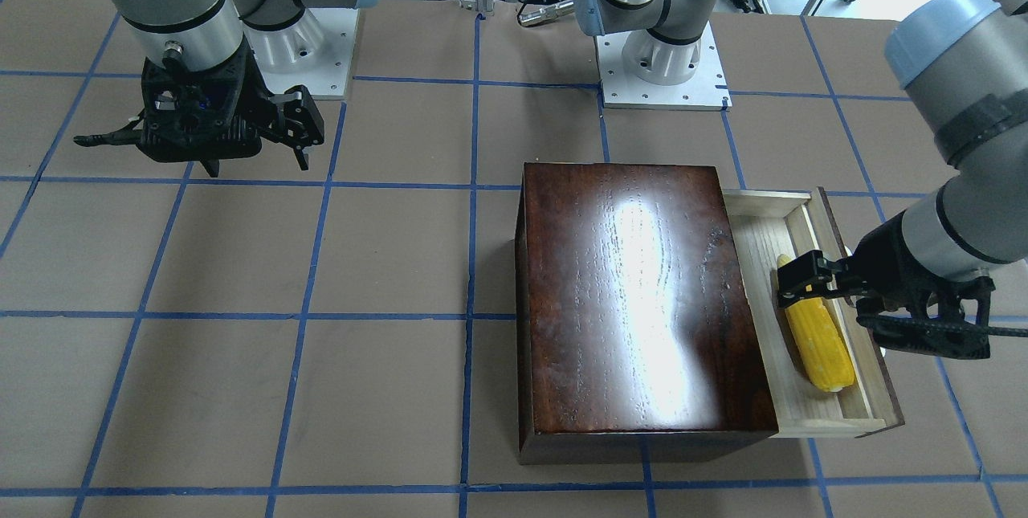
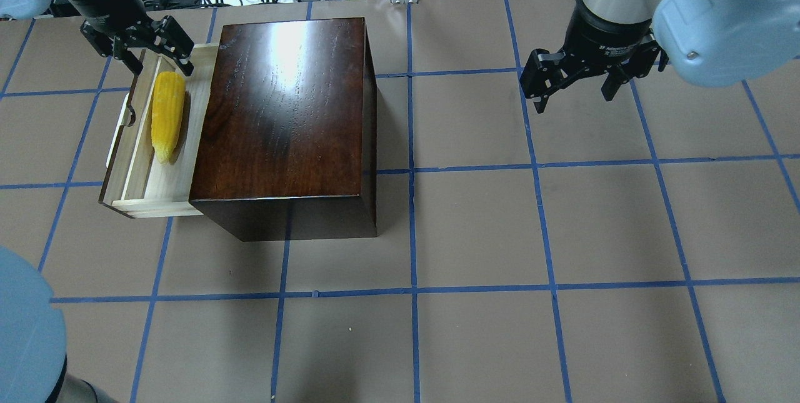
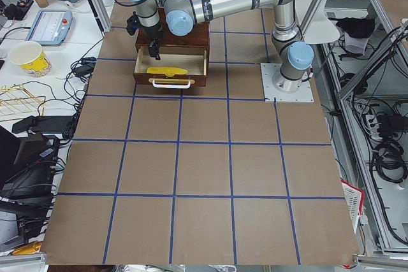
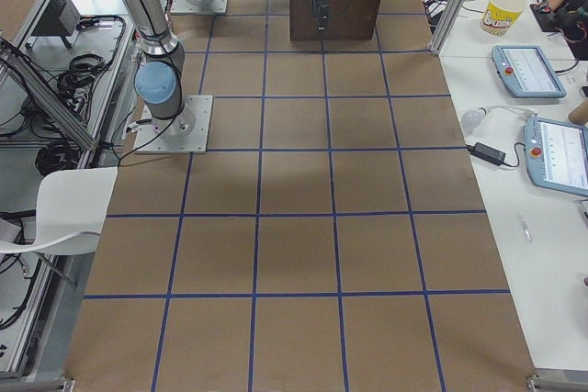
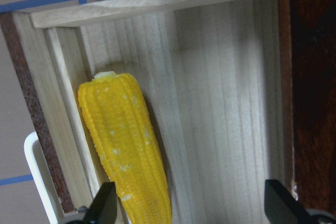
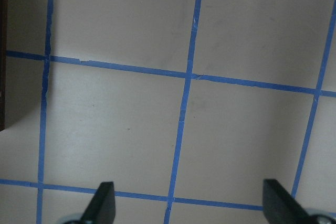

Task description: Open drawer and put corn inside

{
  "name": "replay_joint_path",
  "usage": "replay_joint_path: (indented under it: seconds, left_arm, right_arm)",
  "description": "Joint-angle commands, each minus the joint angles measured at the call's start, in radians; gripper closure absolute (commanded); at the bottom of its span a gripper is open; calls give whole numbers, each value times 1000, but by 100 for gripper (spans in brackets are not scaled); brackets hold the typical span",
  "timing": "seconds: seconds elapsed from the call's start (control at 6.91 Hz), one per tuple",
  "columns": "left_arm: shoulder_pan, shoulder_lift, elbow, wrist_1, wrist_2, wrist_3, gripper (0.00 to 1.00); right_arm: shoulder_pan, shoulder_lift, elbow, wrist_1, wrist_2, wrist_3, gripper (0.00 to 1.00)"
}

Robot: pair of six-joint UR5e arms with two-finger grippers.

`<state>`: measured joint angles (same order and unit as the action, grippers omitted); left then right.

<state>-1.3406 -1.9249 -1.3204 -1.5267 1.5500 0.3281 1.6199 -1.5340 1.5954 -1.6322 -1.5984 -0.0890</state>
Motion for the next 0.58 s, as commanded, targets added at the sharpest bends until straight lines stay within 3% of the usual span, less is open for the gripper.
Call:
replay_joint_path:
  seconds: [0.0,0.43]
  left_arm:
    - [-86,30,36,-9,4,-153,0]
    - [-193,66,33,-30,2,-340,0]
  right_arm:
    - [-2,0,0,0,0,0,0]
    - [-2,0,0,0,0,0,0]
